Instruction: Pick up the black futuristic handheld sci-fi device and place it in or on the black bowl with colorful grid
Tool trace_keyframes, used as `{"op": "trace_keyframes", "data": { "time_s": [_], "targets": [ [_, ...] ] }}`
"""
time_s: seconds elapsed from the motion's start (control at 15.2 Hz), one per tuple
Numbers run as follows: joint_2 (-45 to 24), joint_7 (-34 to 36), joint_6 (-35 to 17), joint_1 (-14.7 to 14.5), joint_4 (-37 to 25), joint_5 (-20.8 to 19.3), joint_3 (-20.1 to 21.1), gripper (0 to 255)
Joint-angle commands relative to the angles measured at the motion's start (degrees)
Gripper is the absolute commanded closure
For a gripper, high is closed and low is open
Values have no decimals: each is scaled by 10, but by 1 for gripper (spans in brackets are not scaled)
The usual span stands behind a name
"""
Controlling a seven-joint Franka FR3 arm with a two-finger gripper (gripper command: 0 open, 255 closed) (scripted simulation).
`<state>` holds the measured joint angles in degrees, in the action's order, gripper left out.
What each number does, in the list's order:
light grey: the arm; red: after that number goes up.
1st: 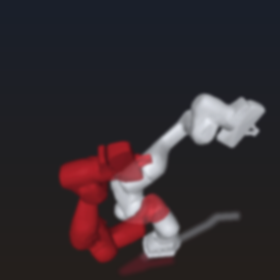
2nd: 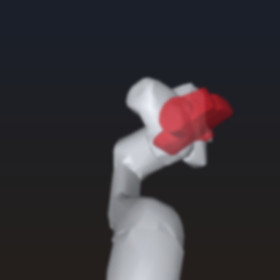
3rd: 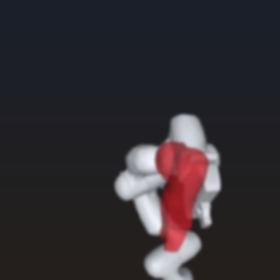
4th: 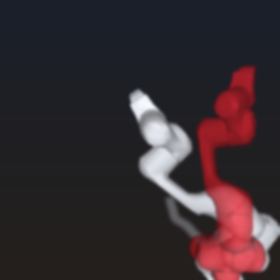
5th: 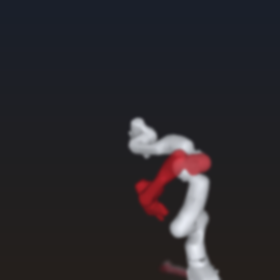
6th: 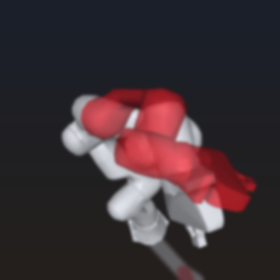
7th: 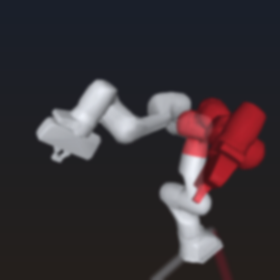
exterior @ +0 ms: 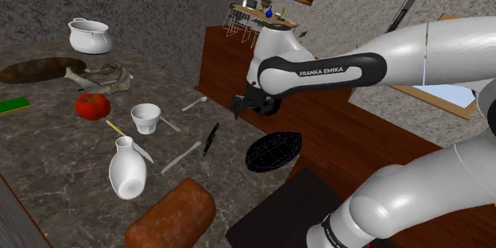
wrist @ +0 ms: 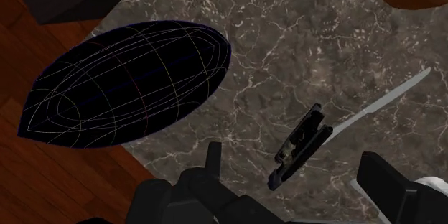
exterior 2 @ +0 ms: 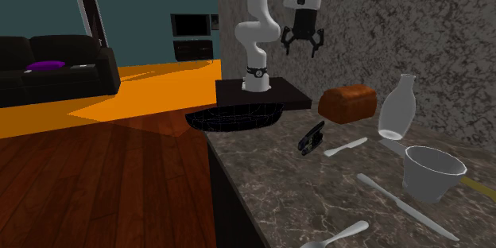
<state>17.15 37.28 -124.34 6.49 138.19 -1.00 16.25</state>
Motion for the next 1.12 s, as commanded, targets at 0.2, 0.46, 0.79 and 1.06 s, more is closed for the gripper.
{"op": "trace_keyframes", "data": {
  "time_s": [0.2,0.46,0.79,1.06],
  "targets": [
    [-130,113,-53,19,-58,-52,27,0],
    [-230,201,-78,21,-115,-104,28,0],
    [-352,294,-90,4,-202,-156,5,0],
    [-445,349,-90,-15,-283,-178,-20,0]
  ]
}}
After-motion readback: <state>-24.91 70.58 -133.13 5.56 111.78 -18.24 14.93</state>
